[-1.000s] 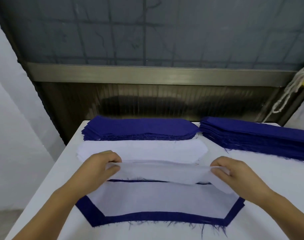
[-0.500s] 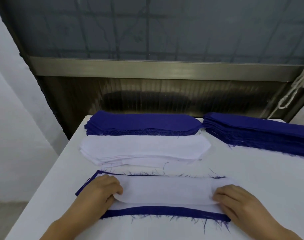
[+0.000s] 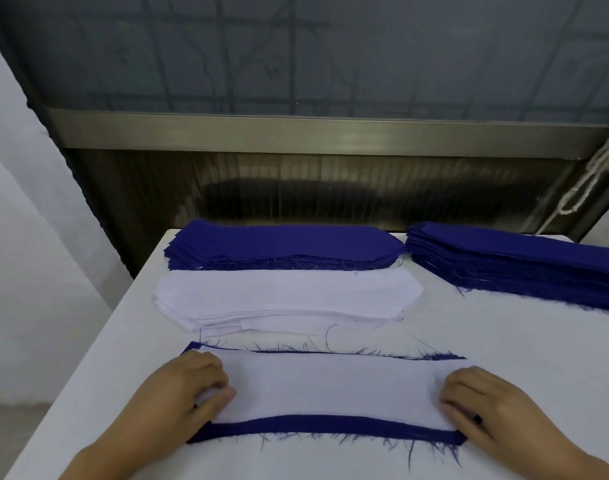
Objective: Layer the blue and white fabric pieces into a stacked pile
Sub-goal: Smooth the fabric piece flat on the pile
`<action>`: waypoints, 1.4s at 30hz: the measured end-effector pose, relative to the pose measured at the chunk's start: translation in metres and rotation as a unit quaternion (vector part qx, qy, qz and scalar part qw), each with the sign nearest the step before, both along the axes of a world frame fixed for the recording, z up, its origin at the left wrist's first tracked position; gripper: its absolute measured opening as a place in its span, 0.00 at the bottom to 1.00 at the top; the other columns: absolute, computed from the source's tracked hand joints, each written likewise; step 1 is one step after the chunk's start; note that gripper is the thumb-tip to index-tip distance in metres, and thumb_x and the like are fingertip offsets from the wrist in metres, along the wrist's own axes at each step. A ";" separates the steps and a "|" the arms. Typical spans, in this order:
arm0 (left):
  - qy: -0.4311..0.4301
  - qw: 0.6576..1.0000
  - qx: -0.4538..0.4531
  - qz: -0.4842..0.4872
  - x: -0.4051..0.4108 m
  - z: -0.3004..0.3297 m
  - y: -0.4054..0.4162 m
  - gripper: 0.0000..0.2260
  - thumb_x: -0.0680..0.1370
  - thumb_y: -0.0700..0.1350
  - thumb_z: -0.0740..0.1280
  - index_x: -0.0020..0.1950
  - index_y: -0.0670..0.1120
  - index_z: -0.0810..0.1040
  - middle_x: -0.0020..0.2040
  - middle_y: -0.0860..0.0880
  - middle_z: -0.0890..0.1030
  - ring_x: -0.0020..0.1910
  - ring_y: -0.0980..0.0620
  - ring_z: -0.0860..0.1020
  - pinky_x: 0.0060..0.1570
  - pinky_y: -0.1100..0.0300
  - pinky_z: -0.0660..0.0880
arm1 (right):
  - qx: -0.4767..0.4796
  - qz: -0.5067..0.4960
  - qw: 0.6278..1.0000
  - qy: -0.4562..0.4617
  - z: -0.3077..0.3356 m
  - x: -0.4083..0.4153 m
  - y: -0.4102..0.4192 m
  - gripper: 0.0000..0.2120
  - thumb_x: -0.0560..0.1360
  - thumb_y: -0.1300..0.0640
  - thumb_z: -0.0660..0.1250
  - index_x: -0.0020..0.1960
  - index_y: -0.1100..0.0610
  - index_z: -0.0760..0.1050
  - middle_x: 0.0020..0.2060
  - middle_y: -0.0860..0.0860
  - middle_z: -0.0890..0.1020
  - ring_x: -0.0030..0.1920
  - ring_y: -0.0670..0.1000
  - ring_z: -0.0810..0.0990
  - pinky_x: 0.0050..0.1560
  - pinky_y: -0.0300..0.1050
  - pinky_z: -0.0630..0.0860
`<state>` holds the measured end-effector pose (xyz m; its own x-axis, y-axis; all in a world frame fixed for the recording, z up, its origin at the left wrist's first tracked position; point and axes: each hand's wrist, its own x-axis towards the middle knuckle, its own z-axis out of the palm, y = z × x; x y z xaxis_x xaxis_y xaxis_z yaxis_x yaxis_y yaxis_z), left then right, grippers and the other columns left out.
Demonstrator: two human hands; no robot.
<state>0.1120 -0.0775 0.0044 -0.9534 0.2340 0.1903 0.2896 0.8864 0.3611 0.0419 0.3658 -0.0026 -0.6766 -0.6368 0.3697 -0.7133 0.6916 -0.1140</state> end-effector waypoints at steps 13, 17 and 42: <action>0.102 0.992 -0.034 0.062 -0.105 0.027 0.049 0.03 0.75 0.48 0.71 0.48 0.51 0.83 0.46 0.56 0.81 0.42 0.57 0.77 0.43 0.63 0.76 | -0.072 -0.060 0.993 -0.074 0.041 -0.096 -0.081 0.01 0.76 0.58 0.69 0.47 0.53 0.79 0.43 0.43 0.77 0.44 0.44 0.76 0.44 0.42 0.76; 0.099 0.993 0.010 0.067 -0.167 0.038 0.066 0.10 0.79 0.47 0.66 0.59 0.49 0.79 0.56 0.54 0.79 0.52 0.55 0.75 0.50 0.64 0.71 | -0.105 -0.095 0.985 -0.097 0.045 -0.157 -0.120 0.05 0.79 0.56 0.65 0.54 0.52 0.76 0.50 0.44 0.75 0.49 0.45 0.74 0.49 0.39 0.74; -0.006 0.992 0.005 0.128 -0.265 0.027 0.084 0.07 0.80 0.49 0.65 0.55 0.50 0.80 0.53 0.52 0.78 0.47 0.53 0.76 0.42 0.60 0.72 | -0.055 -0.158 0.952 -0.256 0.036 -0.239 -0.153 0.16 0.79 0.42 0.60 0.43 0.52 0.74 0.42 0.48 0.76 0.43 0.49 0.76 0.42 0.42 0.69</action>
<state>-0.1531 0.0065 0.0314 -0.9836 -0.0173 0.1796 0.0519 0.9263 0.3732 -0.1974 0.2124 0.0331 -0.9373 -0.3486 -0.0065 -0.3040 0.8261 -0.4746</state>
